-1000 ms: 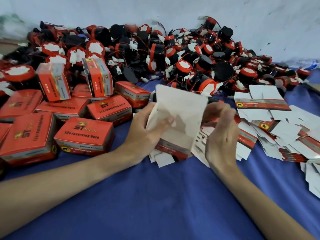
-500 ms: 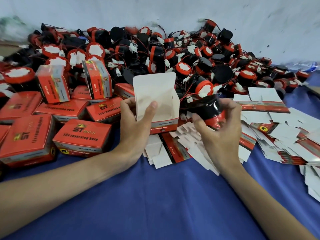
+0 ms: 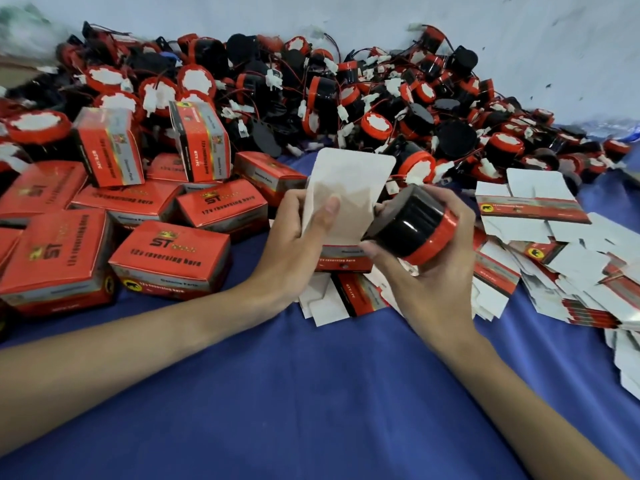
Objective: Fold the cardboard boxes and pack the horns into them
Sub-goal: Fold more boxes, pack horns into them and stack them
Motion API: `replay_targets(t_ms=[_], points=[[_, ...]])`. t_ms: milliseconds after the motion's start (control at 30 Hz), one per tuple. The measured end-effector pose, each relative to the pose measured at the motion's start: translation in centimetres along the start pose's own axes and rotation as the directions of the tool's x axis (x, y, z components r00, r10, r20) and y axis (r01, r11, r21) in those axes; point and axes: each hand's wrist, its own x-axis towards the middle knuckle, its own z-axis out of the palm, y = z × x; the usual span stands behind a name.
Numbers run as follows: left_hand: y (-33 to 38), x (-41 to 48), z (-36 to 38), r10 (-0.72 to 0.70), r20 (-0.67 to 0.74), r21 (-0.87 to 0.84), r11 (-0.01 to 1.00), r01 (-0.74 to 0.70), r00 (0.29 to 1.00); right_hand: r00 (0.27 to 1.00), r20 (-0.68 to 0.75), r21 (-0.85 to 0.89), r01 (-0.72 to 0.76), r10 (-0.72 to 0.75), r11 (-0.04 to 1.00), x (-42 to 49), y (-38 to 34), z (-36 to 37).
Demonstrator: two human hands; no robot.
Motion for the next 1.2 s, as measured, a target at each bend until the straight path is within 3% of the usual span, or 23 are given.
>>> replay_targets(t_ms=[67,167,300,333,400,433,467,633,733,867,967,1200], points=[[-0.2,0.1,0.0,0.004,-0.012,-0.004,1.000,-0.004,1.000,0.998,0.041,-0.009,0.039,-0.038,0.999,0.0,0.1,0.2],[-0.4,0.1,0.0,0.010,-0.096,0.023,1.000,-0.008,0.995,0.980,-0.017,-0.082,0.196,-0.198,0.977,0.2,0.3,-0.2],[-0.3,0.1,-0.2,0.024,-0.164,0.058,0.998,-0.015,0.986,0.992,-0.051,-0.150,0.110,-0.118,0.983,0.5,-0.5,-1.1],[-0.4,0.2,-0.1,0.032,-0.143,0.086,0.996,-0.020,0.989,0.969,-0.019,-0.177,0.237,-0.245,0.955,0.5,-0.8,-1.2],[-0.4,0.2,0.0,0.057,-0.073,0.160,0.986,-0.045,0.996,0.808,0.108,-0.253,0.585,-0.579,0.770,0.4,-1.4,-1.2],[-0.4,0.2,0.1,0.066,-0.039,0.173,0.983,-0.058,0.997,0.732,0.181,-0.312,0.676,-0.657,0.667,0.6,-1.7,-1.3],[-0.5,0.1,0.1,0.061,-0.010,0.160,0.985,-0.059,0.998,0.705,0.237,-0.376,0.701,-0.669,0.606,0.8,-1.8,-1.1],[-0.4,-0.5,0.4,0.056,0.102,-0.010,0.998,-0.055,0.993,0.863,0.336,-0.567,0.505,-0.377,0.651,0.5,-2.3,-0.5],[-0.2,-0.3,0.4,0.011,0.101,-0.142,0.990,0.003,0.995,0.894,0.340,-0.592,0.445,-0.292,0.672,0.7,-2.4,-0.4],[0.0,-0.4,0.3,0.032,0.048,-0.226,0.974,-0.021,0.998,0.928,0.297,-0.619,0.365,-0.223,0.695,0.6,-2.8,-0.2],[0.2,-0.5,0.4,-0.053,0.030,-0.284,0.957,0.059,0.998,0.927,0.338,-0.652,0.356,-0.164,0.670,0.4,-2.9,-0.1],[0.1,-0.3,0.4,0.011,0.034,0.130,0.991,-0.015,0.999,0.866,0.486,-0.637,0.445,-0.121,0.630,1.0,-1.5,-1.4]])
